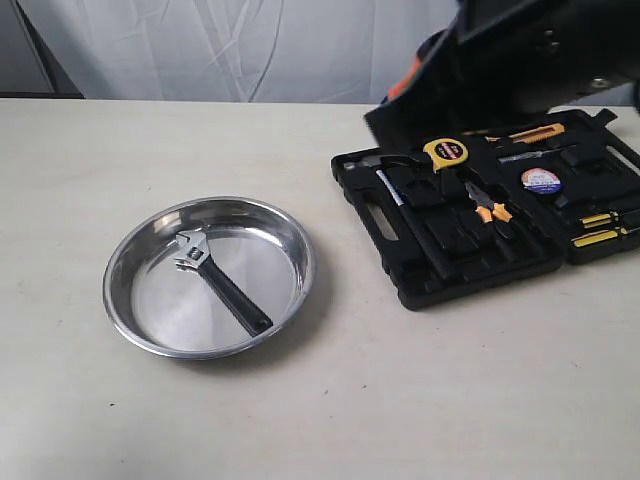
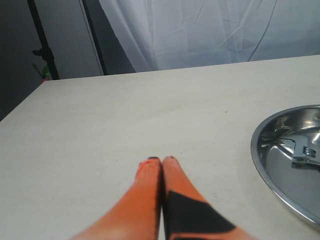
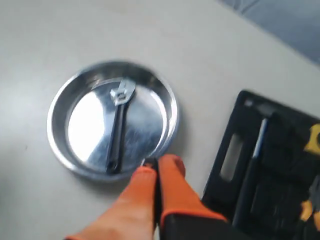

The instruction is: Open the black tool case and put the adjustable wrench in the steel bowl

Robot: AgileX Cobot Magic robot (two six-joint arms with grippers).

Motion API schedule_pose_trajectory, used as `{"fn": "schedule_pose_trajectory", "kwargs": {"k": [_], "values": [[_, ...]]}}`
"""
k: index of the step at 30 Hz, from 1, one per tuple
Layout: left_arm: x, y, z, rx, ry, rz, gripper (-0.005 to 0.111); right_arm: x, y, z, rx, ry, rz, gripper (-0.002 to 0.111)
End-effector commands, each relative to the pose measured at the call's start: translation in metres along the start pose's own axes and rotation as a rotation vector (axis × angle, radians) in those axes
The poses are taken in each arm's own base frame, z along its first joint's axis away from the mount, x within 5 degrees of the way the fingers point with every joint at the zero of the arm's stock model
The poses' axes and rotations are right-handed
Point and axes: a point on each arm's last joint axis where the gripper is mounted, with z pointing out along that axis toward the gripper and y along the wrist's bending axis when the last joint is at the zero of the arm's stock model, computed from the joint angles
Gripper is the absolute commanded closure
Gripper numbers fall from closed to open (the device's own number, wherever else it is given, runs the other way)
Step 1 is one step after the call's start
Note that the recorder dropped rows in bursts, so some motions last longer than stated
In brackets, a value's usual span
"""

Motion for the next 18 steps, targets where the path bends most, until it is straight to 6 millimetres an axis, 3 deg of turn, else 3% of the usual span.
{"fn": "schedule_pose_trajectory", "kwargs": {"k": [1,8,14,18], "values": [[-0.002,0.000,0.000,0.001,-0.015,-0.004,0.106,0.032,-0.015,-0.026,0.088,-0.209,0.047,0.108],[-0.002,0.000,0.000,0.001,-0.015,-0.004,0.106,0.132,-0.044,-0.047,0.293,-0.400,0.405,0.108],[-0.002,0.000,0.000,0.001,-0.015,-0.004,0.106,0.211,-0.037,-0.053,0.508,-0.579,0.460,0.108],[-0.002,0.000,0.000,0.001,-0.015,-0.004,0.106,0.241,-0.031,-0.047,0.572,-0.614,0.473,0.108]]}}
